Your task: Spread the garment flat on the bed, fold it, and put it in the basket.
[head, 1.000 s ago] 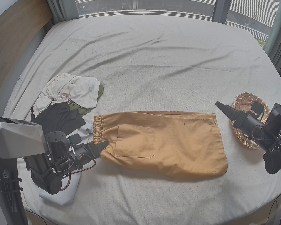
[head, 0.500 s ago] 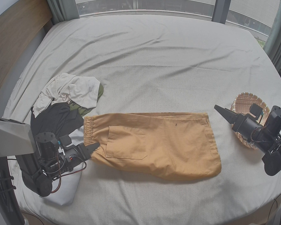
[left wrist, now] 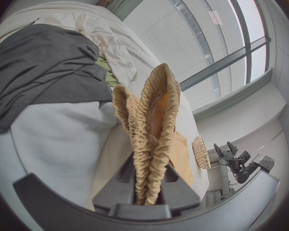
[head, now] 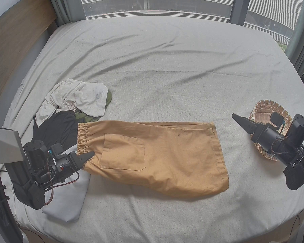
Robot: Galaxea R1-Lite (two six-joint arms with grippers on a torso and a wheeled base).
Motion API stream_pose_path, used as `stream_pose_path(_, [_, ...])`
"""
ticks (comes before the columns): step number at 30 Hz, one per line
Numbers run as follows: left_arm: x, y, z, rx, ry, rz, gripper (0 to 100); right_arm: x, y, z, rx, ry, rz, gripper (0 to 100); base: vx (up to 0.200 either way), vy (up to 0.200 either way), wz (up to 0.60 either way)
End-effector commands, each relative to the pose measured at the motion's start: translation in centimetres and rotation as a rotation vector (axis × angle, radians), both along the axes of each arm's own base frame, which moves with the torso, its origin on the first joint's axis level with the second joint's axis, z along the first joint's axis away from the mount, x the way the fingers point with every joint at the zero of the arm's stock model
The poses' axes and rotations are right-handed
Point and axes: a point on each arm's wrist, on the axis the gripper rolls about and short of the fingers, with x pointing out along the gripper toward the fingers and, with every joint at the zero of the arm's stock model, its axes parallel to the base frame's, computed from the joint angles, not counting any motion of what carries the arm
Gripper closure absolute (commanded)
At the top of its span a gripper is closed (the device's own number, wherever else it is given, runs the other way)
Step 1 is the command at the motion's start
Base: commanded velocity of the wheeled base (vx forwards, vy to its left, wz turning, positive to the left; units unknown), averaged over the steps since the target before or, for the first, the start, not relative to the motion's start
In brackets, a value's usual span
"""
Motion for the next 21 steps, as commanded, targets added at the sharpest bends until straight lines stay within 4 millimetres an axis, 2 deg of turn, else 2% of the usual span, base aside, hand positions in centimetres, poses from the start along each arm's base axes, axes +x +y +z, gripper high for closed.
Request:
stream_pose_path(1, [-0.3,0.4,0.4,0.0,-0.01,0.012,100,0.0,0.1,0.0,0.0,-0.002,0.002,0,0.0,0.0,0.0])
stream_pose_path(4, [-0.4,0.5,0.6,-0.001,-0.014,0.014,100,0.0,0.1,0.0,0.0,0.0,0.002,0,0.0,0.0,0.0])
stream_pose_path(7, [-0.3,0.1,2.0,-0.014,-0.066,0.002,100,0.1,0.0,0.1,0.001,-0.006,0.0,0,0.0,0.0,0.0])
stream_pose_path(10, [0.1,-1.3,2.6,-0.012,-0.106,-0.036,100,0.1,0.0,0.2,0.001,-0.01,0.0,0,0.0,0.0,0.0])
stream_pose_path(16, [-0.9,-3.5,2.8,-0.01,-0.106,-0.118,100,0.1,0.0,0.3,0.003,-0.015,-0.001,0,0.0,0.0,0.0])
stream_pose_path(21, [-1.1,-4.5,2.5,0.005,-0.108,-0.148,100,0.0,-0.1,0.4,0.003,-0.016,-0.003,0,0.0,0.0,0.0])
